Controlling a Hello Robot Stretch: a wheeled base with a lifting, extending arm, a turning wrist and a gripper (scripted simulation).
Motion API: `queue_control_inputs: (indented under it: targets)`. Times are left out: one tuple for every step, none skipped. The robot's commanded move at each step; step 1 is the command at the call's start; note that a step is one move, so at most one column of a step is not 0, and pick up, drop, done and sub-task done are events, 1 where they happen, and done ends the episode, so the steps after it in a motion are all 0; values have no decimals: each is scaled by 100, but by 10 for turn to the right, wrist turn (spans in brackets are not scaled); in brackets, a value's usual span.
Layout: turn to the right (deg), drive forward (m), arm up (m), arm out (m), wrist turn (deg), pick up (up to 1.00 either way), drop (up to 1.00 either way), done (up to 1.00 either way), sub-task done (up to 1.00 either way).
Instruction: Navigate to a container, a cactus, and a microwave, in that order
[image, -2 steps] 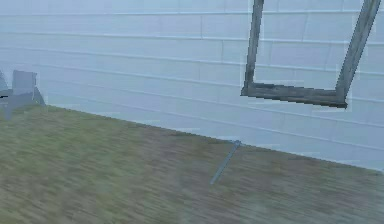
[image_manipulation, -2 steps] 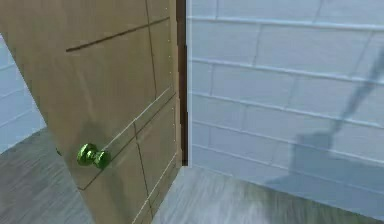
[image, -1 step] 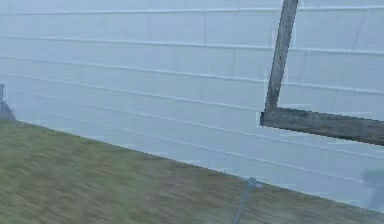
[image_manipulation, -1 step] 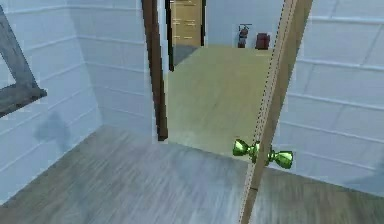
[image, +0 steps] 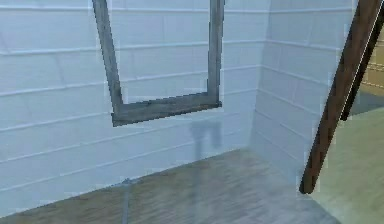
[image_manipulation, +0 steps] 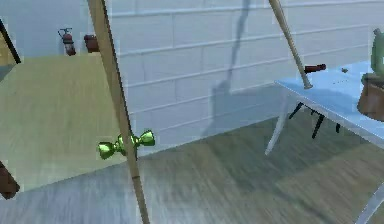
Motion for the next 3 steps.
queue_control_inputs:
  targets:
    - [270, 0, 0, 0, 0, 0, 0, 0, 0]
    - [0, 55, 0, 0, 0, 0, 0, 0, 0]
    - [390, 0, 0, 0, 0, 0, 0, 0, 0]
